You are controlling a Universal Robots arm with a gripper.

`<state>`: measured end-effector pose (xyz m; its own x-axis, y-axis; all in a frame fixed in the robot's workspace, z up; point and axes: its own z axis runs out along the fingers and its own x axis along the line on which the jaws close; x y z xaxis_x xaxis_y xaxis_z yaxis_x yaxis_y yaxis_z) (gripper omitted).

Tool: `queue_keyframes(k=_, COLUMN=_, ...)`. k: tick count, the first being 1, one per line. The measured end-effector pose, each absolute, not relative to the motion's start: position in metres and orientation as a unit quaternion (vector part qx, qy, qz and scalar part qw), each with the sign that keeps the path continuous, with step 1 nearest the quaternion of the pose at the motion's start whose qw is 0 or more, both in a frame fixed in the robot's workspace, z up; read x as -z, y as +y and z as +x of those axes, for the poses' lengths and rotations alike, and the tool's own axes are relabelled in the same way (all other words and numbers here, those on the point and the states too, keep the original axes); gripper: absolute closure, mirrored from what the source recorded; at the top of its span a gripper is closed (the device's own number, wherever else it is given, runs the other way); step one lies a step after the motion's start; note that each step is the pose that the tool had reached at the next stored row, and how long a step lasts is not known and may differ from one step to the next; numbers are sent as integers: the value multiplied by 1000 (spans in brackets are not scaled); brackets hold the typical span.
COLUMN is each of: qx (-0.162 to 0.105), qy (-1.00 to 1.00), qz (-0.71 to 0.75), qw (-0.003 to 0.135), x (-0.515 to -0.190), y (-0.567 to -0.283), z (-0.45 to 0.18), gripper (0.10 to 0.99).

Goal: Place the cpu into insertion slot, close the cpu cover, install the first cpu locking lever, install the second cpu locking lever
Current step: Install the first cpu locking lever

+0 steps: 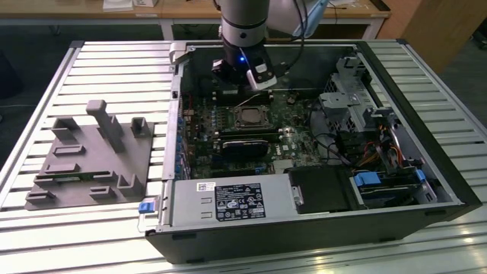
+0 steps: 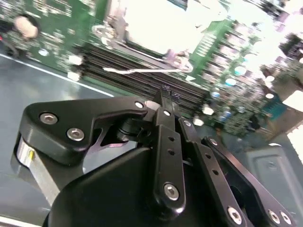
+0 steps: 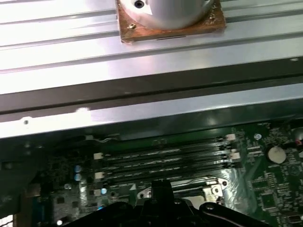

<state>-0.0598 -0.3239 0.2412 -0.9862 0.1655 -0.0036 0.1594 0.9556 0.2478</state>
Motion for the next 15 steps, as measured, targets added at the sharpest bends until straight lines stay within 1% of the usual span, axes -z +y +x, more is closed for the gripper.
queue_keyframes(k=7, qx=-124, qy=989, qz=82, qw=11, x=-241, y=-324, z=-31, gripper=980)
queue_keyframes(k=13, qx=-124, qy=989, qz=82, qw=11, x=-241, y=-324, z=-29, gripper=980)
queue_keyframes(k=15, qx=-122, qy=989, qz=82, qw=13, x=-240, y=-324, z=-30, gripper=980)
